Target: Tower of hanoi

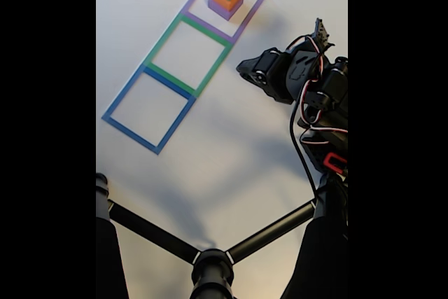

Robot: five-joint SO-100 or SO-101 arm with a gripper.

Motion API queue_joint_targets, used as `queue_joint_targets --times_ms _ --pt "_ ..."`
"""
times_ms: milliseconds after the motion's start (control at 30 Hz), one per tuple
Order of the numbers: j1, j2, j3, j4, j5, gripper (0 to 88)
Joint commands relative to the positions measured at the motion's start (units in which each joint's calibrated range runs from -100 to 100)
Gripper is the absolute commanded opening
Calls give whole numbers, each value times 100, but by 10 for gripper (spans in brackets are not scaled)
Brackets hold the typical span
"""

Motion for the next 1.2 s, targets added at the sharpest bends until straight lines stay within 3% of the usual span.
queue_joint_targets --times_ms 0,133,300,567,733,867,967,1033,1067,1100,1133,1167 --pt "207 510 -203 -631 716 0" --pt "306 1864 -1366 -971 1102 0" --pt "565 3330 -3392 -590 1617 0" --pt "893 4196 -5700 324 4392 0" --pt "1008 4492 -6918 1280 7095 0" --pt "1061 4540 -7436 1506 8988 0" --pt "1137 4588 -7636 1579 10073 0" --pt "1168 4644 -7672 1539 10403 0" --pt "1130 4692 -7672 1539 10973 0" --pt "1046 4724 -7645 1587 12058 0" --pt "939 4748 -7609 1717 13694 4" --pt "870 4748 -7572 1903 15642 15"
